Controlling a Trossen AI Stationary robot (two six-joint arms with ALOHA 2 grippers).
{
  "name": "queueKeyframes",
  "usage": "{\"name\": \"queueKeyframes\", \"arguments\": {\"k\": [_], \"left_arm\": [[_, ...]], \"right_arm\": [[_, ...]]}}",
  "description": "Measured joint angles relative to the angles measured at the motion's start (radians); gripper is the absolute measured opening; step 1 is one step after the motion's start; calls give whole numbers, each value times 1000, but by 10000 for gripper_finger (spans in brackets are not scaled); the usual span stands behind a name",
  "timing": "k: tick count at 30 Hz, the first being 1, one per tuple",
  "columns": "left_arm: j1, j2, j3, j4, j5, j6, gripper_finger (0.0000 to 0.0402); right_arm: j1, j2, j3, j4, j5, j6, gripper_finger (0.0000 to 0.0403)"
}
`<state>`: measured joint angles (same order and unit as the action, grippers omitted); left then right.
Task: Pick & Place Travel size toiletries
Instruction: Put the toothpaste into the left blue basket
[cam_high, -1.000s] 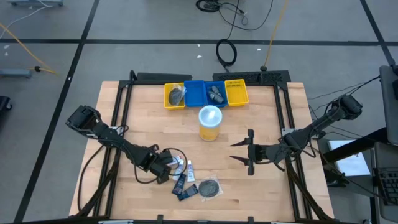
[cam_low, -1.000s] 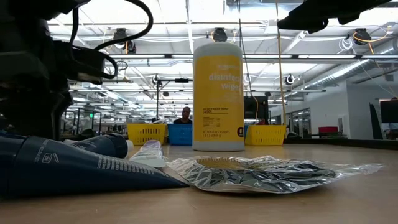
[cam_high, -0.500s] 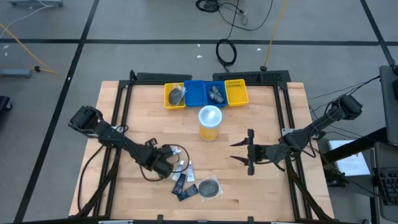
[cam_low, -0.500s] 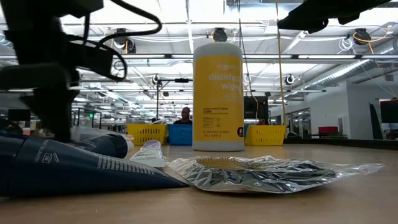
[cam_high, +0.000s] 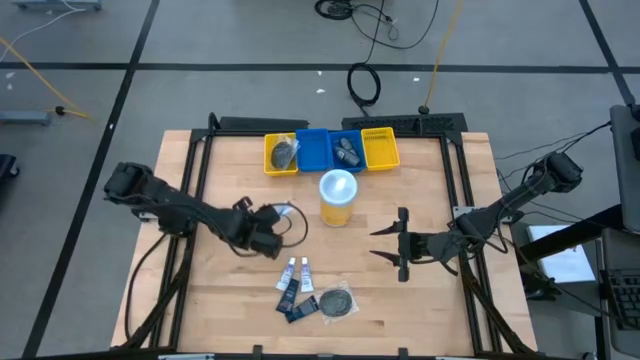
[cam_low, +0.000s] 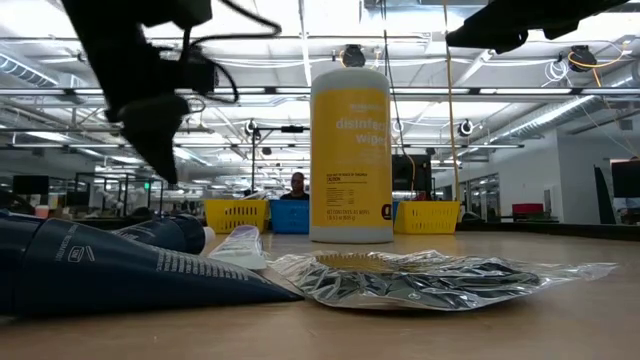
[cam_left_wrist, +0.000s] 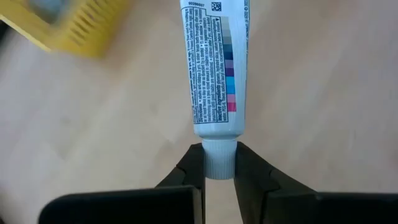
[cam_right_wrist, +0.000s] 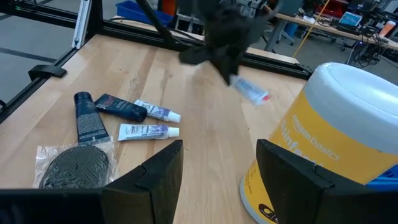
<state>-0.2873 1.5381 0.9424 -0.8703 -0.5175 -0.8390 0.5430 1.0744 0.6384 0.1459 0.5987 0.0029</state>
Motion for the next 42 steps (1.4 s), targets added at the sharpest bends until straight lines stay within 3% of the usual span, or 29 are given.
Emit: {"name": "queueKeyframes", "arguments": {"k": [8,16,24,28,42], "left_arm": [[122,-167,0,49,-138,129,38],[319,-200,1,227,-140,359,38],[530,-193,2,488,-19,551,38],[612,-149,2,639,98,590,38],[745,122,2,1038,255,546,38]], "right_arm": [[0,0,0,0,1,0,196],[0,0,0,7,2,0,196],[0,0,0,7,2,0,196],[0,0,0,7,2,0,196],[0,0,-1,3,2,0,196]]}}
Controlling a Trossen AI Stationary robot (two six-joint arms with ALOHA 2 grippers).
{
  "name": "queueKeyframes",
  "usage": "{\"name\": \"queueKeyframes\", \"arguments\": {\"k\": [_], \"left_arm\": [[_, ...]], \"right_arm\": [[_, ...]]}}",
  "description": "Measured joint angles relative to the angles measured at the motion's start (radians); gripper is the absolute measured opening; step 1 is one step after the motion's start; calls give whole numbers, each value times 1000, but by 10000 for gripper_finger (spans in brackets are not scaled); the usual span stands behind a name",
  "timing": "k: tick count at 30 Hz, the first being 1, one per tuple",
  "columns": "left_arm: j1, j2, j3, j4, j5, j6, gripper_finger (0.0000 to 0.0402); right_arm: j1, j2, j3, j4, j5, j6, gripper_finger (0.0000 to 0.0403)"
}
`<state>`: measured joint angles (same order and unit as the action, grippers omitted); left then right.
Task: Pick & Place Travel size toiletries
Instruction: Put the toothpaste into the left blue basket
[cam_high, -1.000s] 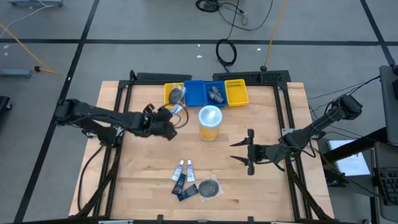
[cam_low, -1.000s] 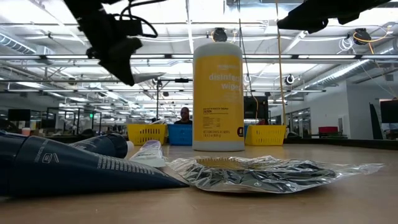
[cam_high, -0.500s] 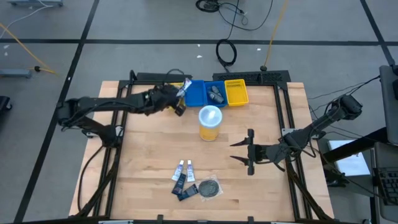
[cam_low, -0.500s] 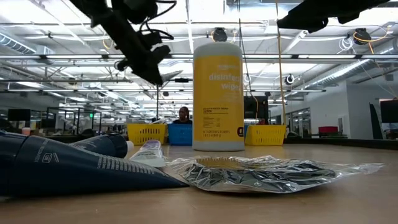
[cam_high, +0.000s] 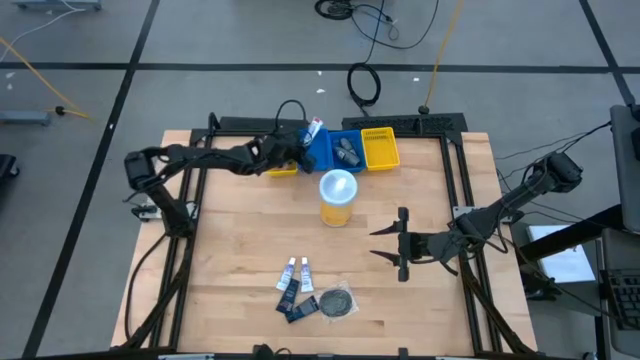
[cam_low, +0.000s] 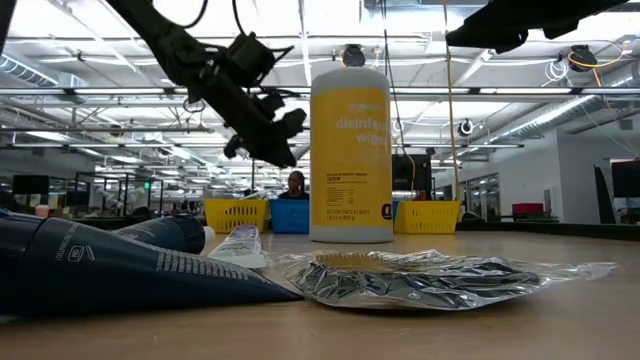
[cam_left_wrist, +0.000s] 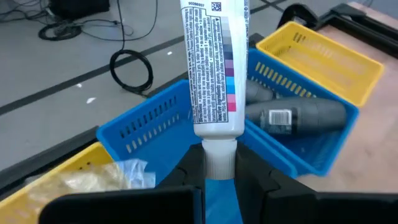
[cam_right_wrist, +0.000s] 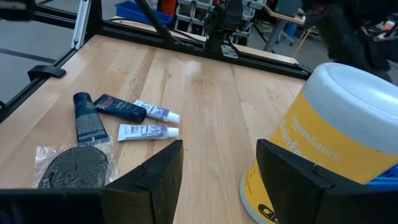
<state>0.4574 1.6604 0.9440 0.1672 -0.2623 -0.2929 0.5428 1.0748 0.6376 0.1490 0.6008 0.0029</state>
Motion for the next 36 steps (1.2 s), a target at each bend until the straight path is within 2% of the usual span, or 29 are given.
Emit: {"name": "queueKeyframes", "arguments": {"k": [13,20,36], "left_arm": [[14,103,0,72,2,-57,38],[12,104,0,41,-7,-57,60],[11,104,0,38,-8,-91,70]], "right_arm": [[0,0,0,0,0,-11,196],[0,0,0,0,0,-11,196],[0,0,0,0,-2,-11,196]]}}
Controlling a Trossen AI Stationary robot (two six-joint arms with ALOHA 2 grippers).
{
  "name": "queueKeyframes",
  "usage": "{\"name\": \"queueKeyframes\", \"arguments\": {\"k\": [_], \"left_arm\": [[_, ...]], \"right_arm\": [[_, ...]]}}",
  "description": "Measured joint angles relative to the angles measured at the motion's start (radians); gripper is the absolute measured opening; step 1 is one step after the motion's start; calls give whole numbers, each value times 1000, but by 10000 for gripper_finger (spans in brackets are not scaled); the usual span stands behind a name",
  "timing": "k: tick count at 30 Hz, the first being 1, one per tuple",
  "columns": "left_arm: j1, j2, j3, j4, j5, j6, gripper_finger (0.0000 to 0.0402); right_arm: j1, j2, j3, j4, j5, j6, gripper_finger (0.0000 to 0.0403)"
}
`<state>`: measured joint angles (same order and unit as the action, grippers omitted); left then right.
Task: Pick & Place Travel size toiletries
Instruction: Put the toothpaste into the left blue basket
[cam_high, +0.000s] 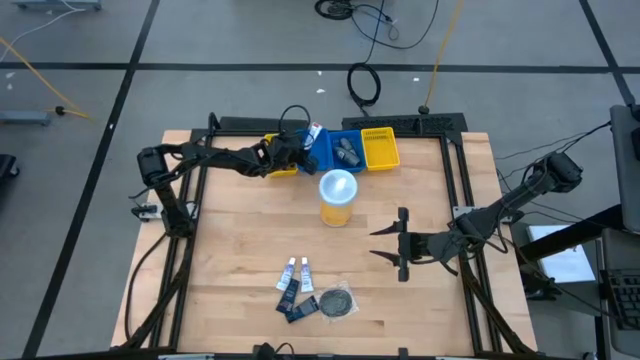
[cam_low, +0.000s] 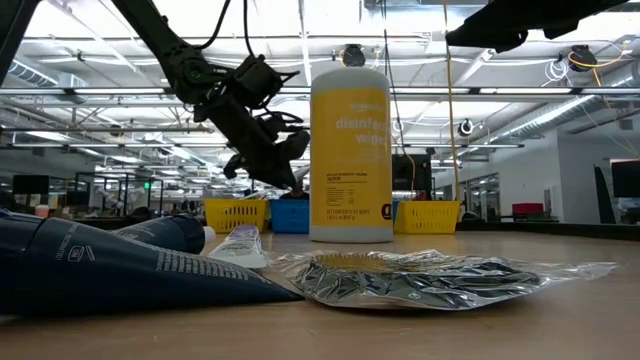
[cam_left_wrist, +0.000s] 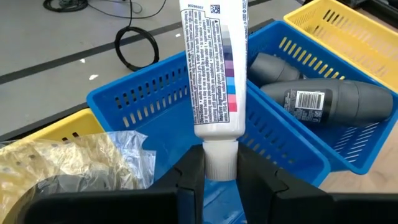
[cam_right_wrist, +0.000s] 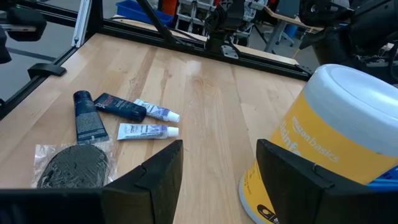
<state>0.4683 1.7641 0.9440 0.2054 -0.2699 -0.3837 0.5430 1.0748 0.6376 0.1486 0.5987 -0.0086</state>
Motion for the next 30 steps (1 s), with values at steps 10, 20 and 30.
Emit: {"name": "queueKeyframes", "arguments": {"k": [10,20,30], "left_arm": [[-2,-1,0,5,0,-14,130],[-9,-77,0,22,3,60,147],[-128,-266,0,-280,59,45,136]], "right_arm": [[0,0,0,0,0,0,196],[0,0,0,-2,1,0,196],[0,0,0,-3,1,0,196]]}}
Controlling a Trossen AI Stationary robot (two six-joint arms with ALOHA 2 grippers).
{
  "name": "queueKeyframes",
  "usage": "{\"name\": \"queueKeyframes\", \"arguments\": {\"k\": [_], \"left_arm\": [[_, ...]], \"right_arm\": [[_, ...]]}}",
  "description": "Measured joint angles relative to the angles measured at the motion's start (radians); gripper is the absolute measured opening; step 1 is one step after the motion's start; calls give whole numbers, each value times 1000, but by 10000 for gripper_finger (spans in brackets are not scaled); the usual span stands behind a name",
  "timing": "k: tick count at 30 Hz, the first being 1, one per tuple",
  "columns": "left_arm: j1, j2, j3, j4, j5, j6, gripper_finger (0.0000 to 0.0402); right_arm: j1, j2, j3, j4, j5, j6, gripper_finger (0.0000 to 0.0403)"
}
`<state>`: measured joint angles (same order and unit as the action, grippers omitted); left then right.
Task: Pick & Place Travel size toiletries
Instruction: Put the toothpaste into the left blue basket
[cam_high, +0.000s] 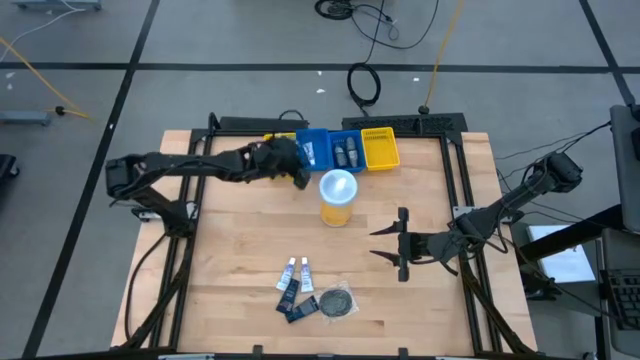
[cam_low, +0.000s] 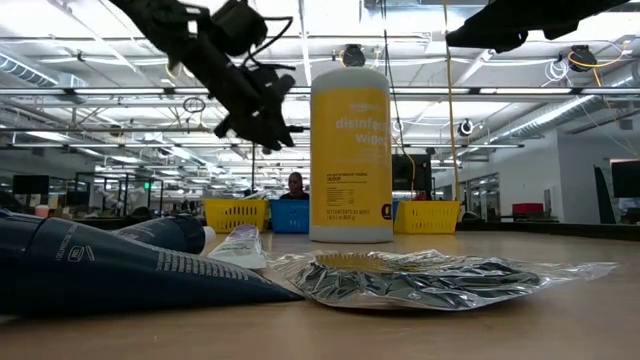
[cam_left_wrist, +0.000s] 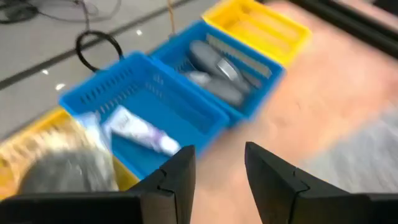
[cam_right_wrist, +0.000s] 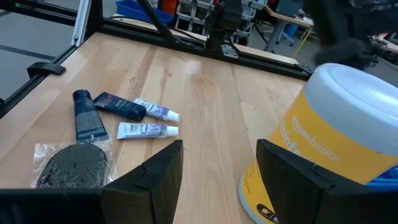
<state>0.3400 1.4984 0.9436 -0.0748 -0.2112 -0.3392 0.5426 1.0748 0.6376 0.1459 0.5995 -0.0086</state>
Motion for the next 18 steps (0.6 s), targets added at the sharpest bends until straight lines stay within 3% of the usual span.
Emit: {"name": "queueKeyframes", "arguments": {"k": [8,18], "left_arm": [[-150,-90,0,-241,2,-140,136],[-369,-84,0,-329,3,-327,136]], "right_arm": [[0,0,0,0,0,-3,196],[0,0,0,0,1,-4,196]]}}
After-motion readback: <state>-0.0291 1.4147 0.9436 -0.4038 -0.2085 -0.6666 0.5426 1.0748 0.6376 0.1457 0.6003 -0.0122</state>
